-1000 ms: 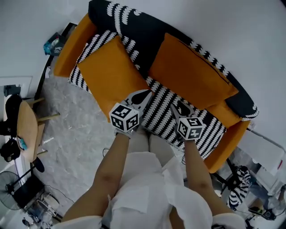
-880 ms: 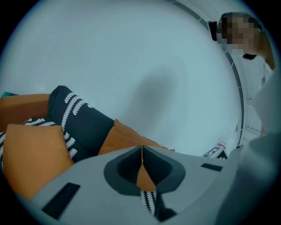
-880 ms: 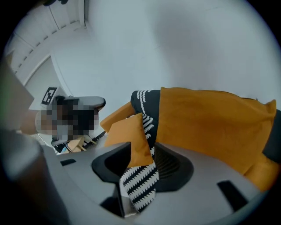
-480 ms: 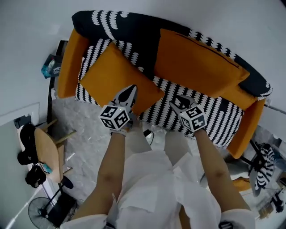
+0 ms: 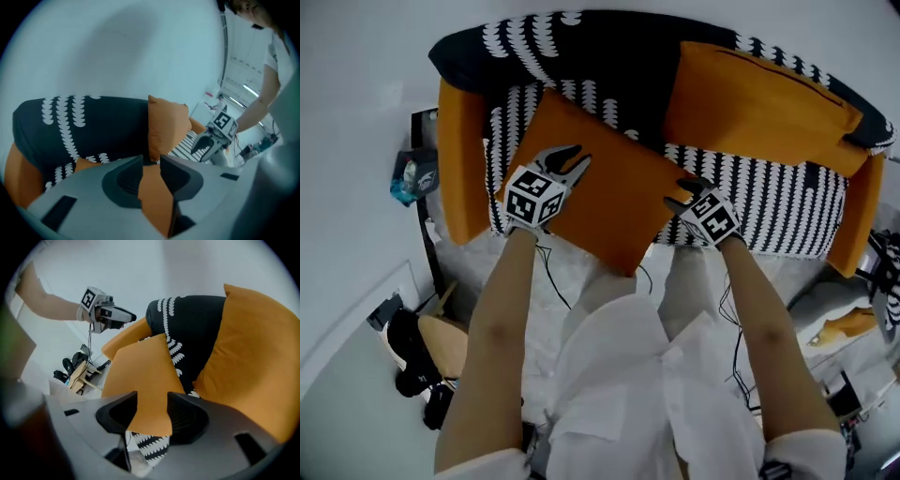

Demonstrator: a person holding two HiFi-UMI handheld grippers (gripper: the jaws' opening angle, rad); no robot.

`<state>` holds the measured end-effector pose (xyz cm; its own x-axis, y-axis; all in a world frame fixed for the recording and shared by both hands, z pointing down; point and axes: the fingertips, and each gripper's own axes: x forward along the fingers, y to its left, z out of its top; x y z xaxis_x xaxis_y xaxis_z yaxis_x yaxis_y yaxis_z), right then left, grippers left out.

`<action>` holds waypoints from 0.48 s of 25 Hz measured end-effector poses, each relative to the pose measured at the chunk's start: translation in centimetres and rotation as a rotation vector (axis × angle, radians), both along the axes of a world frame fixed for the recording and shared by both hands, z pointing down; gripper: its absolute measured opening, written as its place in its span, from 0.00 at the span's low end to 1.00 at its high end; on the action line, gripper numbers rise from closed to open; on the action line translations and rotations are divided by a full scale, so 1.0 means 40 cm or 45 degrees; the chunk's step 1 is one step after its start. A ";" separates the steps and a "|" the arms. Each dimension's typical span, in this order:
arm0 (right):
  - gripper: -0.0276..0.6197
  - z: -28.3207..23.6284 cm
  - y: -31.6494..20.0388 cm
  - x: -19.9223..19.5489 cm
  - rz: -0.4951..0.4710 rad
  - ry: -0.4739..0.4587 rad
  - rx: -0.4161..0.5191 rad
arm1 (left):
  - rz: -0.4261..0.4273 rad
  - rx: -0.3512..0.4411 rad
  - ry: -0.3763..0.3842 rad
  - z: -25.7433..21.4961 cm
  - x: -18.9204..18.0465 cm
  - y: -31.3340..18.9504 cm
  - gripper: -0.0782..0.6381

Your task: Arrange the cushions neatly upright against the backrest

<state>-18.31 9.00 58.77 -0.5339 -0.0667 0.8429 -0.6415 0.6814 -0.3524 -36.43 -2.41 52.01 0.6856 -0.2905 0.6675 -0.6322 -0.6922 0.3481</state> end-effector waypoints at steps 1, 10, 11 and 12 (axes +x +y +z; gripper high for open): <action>0.36 0.012 -0.005 -0.017 -0.011 0.026 -0.008 | 0.108 -0.012 -0.049 0.022 -0.016 -0.009 0.29; 0.42 0.167 -0.003 -0.082 -0.107 0.162 -0.140 | 1.008 -0.035 -0.549 0.253 -0.068 -0.036 0.44; 0.42 0.183 -0.002 -0.087 -0.116 0.167 -0.155 | 1.084 -0.014 -0.603 0.275 -0.070 -0.044 0.45; 0.42 0.198 -0.001 -0.090 -0.120 0.170 -0.169 | 1.156 0.009 -0.654 0.296 -0.070 -0.052 0.46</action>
